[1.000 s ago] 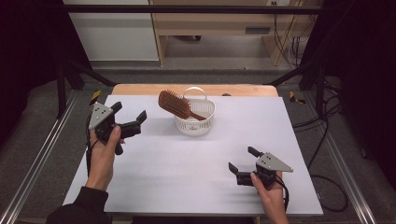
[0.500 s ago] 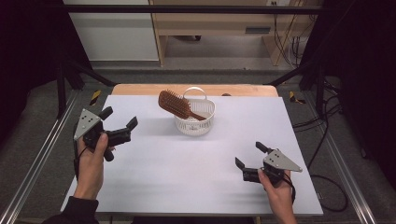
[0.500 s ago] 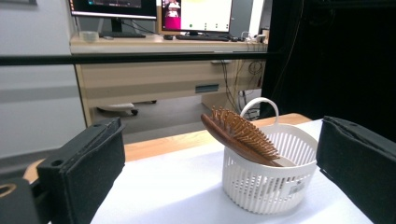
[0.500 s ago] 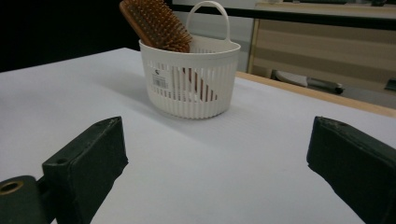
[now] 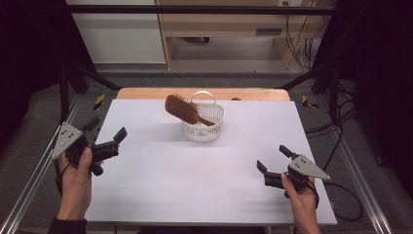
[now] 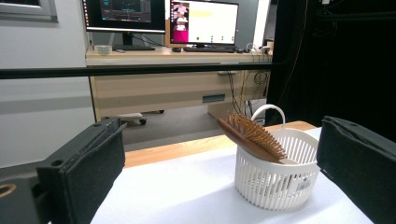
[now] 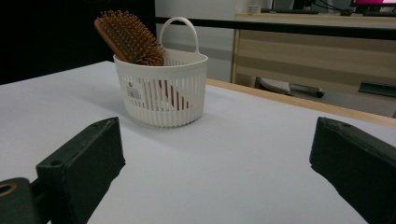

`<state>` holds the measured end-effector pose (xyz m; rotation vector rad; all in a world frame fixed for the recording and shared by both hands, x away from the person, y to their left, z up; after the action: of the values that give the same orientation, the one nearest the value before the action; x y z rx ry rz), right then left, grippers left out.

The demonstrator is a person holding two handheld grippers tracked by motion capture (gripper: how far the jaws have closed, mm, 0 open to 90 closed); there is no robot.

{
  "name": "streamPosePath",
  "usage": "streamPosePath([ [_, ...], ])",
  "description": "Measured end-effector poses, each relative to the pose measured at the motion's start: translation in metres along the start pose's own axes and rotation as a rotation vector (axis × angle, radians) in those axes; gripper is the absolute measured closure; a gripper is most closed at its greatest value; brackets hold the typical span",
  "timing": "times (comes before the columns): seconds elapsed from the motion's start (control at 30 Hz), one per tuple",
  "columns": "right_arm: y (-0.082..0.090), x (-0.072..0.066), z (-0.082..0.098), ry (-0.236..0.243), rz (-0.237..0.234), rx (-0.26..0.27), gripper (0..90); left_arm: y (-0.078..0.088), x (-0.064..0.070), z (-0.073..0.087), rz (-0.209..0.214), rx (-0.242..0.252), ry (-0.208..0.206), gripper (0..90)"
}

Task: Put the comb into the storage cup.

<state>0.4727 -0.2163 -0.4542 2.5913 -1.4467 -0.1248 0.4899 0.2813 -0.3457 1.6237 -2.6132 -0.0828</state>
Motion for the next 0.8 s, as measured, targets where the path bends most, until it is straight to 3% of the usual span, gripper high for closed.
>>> streamPosePath([
  [0.33,0.009,0.004,0.002,0.005,0.005,0.018,3.2,0.021,-0.006,0.006,-0.009,0.010,-0.034,1.1],
  [0.6,0.015,0.007,0.008,0.011,0.006,0.032,3.2,0.036,-0.007,0.026,-0.018,-0.004,-0.065,1.2],
  [0.8,0.017,0.007,0.014,0.010,0.002,0.032,3.1,0.045,-0.009,0.045,-0.017,-0.018,-0.055,1.2],
])
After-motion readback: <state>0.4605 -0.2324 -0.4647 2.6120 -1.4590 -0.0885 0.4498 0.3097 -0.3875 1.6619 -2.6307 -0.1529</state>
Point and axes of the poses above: each handheld gripper's, and its own axes: y roughly backward along the jaws, z roughly out of its underside, x roughly to its right, the point moved 6 cm from there along -y, roughly forward along the jaws, and after that the axes turned 2 degrees about -x, right-handed, at the moved point
